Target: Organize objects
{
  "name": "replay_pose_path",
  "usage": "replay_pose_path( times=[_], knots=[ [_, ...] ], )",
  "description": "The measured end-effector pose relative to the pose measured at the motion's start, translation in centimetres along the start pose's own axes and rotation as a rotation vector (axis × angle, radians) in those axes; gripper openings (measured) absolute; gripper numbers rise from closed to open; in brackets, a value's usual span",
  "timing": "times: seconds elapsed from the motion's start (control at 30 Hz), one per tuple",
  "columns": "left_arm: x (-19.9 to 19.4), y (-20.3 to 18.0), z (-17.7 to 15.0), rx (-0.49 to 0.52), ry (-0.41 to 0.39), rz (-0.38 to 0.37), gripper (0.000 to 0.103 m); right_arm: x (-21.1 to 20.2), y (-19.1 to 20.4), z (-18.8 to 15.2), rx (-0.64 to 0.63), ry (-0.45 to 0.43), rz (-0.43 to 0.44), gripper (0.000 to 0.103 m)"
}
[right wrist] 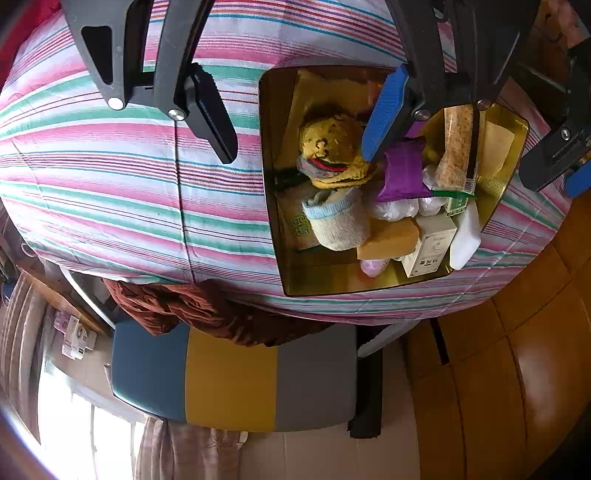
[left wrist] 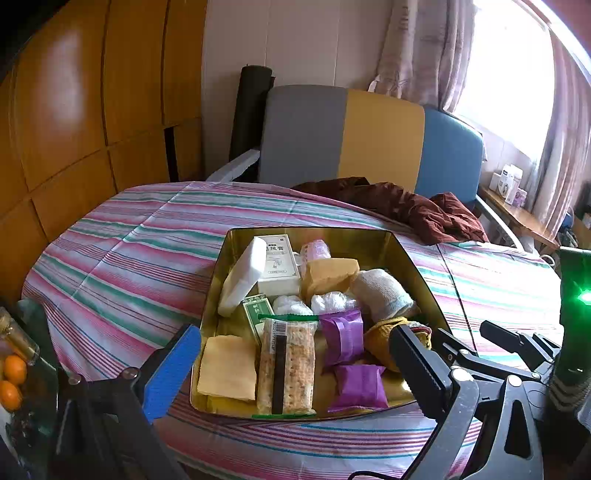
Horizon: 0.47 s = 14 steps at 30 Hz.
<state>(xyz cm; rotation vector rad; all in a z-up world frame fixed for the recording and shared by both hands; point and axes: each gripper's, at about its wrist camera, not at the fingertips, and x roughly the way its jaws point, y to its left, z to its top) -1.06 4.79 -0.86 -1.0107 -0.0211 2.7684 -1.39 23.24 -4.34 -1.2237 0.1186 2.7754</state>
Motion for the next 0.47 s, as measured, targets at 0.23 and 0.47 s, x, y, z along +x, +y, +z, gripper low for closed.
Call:
replay_pose_path(
  times=[0.23,0.47],
  knots=[
    [0.12,0.28,-0.06,-0.009,-0.004,0.001,0.102,0.09,0.63,0.20,-0.013,-0.003,0.008,0.071],
    [0.32,0.48,-0.06,-0.011,-0.004,0.001,0.100,0.16,0.82,0.26,-0.015,-0.003,0.010,0.071]
  ],
)
